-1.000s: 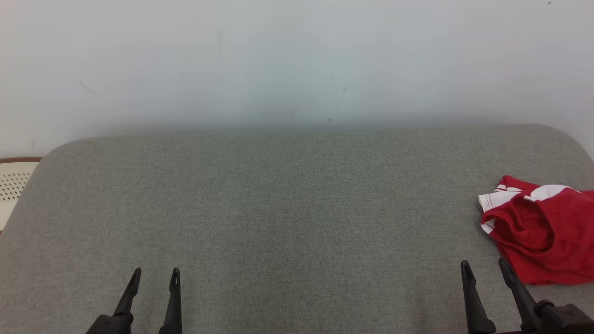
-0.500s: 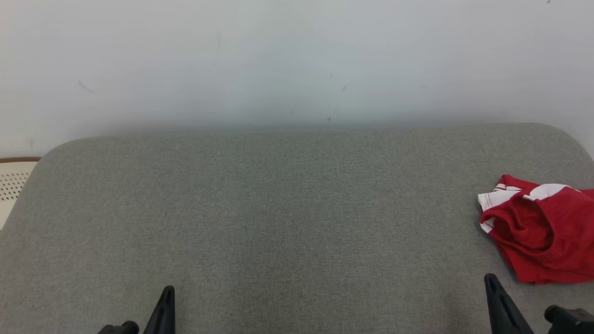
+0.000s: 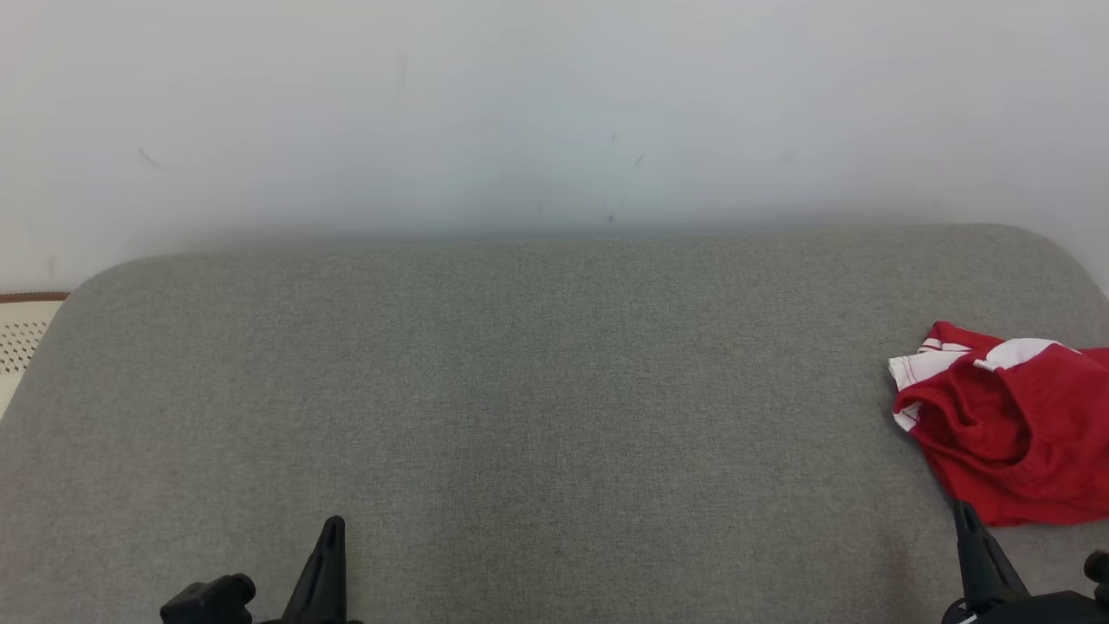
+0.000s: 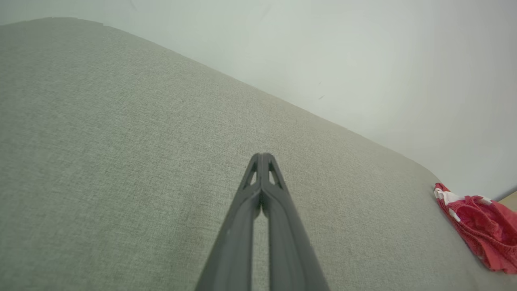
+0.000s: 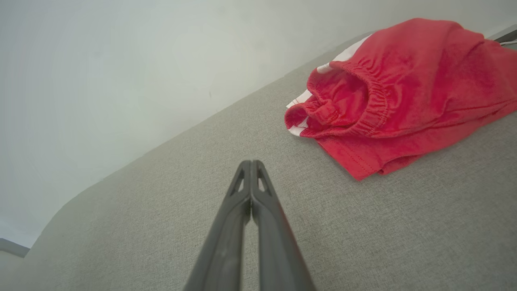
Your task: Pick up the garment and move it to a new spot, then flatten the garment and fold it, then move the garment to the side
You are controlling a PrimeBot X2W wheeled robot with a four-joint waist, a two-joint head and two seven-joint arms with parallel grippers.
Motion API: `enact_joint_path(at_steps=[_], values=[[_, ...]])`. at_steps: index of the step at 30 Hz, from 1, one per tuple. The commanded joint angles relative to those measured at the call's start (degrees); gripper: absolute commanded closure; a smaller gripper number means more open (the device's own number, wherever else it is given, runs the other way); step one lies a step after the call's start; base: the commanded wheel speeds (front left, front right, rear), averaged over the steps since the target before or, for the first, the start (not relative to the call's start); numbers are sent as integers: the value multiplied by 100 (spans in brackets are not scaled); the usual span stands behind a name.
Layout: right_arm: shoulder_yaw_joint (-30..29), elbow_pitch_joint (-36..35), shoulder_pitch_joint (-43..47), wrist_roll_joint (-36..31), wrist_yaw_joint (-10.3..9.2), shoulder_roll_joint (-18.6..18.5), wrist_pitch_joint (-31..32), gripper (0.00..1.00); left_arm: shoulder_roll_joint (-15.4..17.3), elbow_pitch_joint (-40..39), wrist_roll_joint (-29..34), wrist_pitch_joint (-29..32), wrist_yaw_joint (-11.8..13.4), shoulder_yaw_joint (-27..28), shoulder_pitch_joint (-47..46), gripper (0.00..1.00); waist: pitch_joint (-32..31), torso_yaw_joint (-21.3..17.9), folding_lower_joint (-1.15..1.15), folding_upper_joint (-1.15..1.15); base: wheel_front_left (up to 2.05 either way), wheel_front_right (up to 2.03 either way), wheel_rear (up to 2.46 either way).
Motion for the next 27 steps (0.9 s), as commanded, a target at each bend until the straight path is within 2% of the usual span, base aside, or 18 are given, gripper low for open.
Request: enact_joint_path(at_steps=[1, 27], values=[[-104, 20, -181, 241, -1, -82, 47, 100, 0, 9, -226, -42, -66, -2, -218, 100, 4, -3, 0, 0, 0, 0, 0], [-1120, 1157, -953, 2436, -1, -276, 783, 100, -310, 766, -2478, -143, -648, -211, -827, 100, 73, -71, 0, 0, 0, 0, 0]])
